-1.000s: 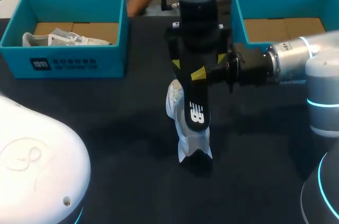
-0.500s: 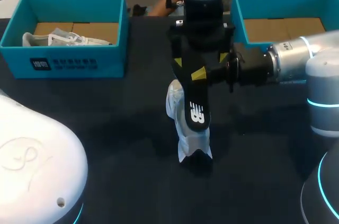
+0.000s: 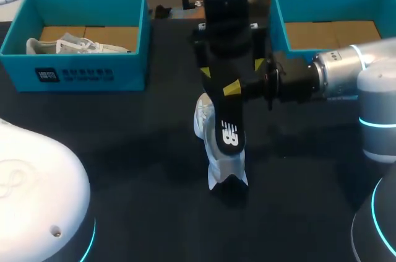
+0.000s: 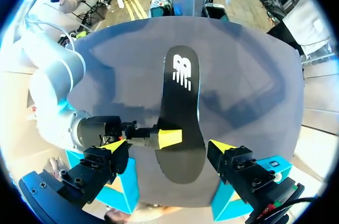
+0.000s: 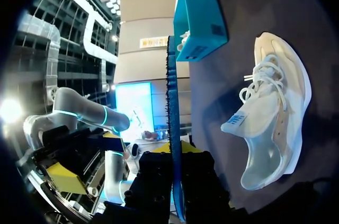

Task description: Take the shoe out of the shoebox, open the shoe tongue, remove and reinsert the insole, then place the shoe into the shoebox

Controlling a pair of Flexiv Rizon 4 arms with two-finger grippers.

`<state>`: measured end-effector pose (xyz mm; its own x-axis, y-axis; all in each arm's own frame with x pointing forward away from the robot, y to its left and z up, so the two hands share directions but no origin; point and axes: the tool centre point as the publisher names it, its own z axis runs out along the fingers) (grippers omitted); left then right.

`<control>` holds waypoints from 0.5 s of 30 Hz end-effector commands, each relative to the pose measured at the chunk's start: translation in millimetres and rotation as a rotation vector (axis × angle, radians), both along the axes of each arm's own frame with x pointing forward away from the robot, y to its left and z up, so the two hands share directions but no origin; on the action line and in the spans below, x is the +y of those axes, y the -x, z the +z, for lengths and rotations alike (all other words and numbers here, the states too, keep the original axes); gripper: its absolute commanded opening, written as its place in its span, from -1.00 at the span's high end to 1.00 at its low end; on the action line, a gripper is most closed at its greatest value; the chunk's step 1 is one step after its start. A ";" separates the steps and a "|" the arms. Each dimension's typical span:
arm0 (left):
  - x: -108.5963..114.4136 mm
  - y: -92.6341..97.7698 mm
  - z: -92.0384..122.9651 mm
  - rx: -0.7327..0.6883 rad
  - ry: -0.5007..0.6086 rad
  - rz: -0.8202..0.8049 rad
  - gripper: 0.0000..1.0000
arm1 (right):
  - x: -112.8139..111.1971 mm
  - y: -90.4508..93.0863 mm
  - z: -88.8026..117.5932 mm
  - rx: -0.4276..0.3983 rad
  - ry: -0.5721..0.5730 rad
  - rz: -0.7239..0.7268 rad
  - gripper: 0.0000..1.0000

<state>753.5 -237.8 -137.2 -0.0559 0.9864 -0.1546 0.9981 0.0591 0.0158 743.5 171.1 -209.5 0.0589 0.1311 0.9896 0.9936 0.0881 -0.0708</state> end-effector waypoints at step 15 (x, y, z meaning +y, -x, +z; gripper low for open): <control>41.4 18.3 4.5 -0.033 0.521 -0.016 -1.00 | -7.1 3.0 8.0 0.008 0.017 -0.014 1.00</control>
